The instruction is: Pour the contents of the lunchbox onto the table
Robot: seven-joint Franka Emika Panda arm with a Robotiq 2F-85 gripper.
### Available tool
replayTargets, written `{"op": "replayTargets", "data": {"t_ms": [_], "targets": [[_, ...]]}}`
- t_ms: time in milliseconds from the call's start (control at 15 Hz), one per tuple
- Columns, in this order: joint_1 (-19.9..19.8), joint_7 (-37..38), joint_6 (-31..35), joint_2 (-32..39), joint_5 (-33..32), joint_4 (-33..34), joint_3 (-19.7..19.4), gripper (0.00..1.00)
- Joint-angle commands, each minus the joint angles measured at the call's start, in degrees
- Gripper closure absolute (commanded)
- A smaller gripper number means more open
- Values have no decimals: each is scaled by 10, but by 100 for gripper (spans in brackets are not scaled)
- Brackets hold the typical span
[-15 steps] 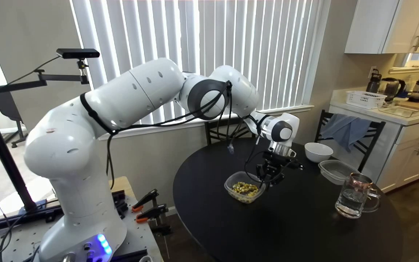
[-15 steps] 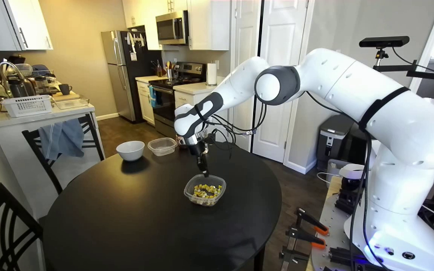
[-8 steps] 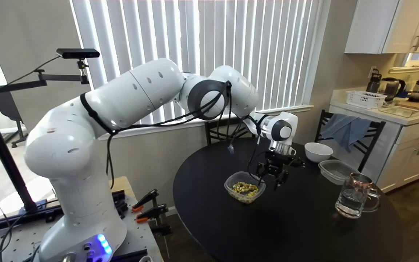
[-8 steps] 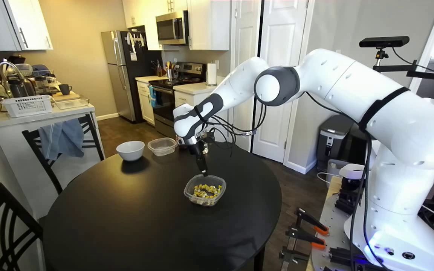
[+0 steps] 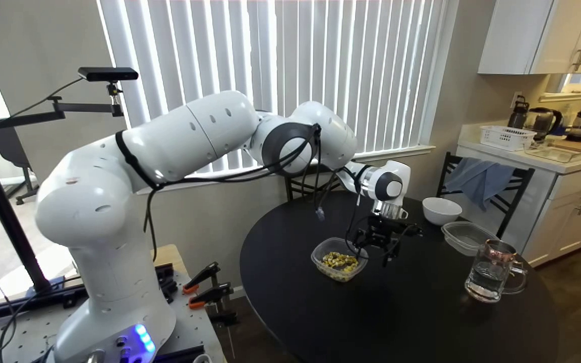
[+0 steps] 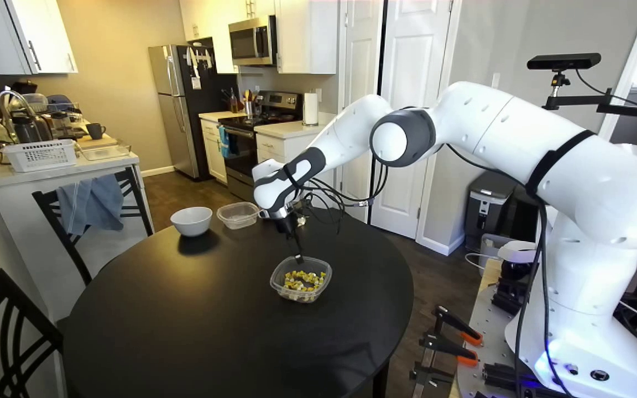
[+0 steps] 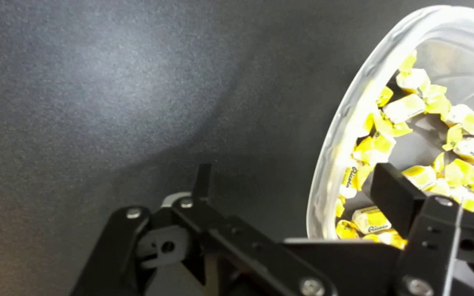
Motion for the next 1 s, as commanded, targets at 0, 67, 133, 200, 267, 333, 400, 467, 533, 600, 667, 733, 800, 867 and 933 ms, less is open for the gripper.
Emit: {"op": "replayTargets", "data": {"t_ms": [0,67,133,200,267,333,400,467,533,600,667,733,800,867,933], "targets": [[2,-18,-2,20,-10,24,-7,32],[2,-19,-2,22,-10,27,-8,40],[2,-20,-2,25,-9,30,-9,46],[2,-21,-2,26,-9,33,-10,53],[2,-21,-2,26,-9,34,-10,59],[3,-22,-1,24,-10,34,-11,65],[3,-21,4,17,-12,26,-10,73],[7,-20,10,9,-16,20,-12,78],[13,-16,20,0,-23,13,-16,85],[24,-8,36,-12,-41,3,-26,91],[34,-3,52,-21,-59,-4,-33,98],[45,1,67,-32,-76,-11,-39,99],[55,3,83,-39,-94,-15,-45,100],[67,6,98,-46,-111,-17,-51,100],[80,10,114,-53,-128,-21,-58,97]]}}
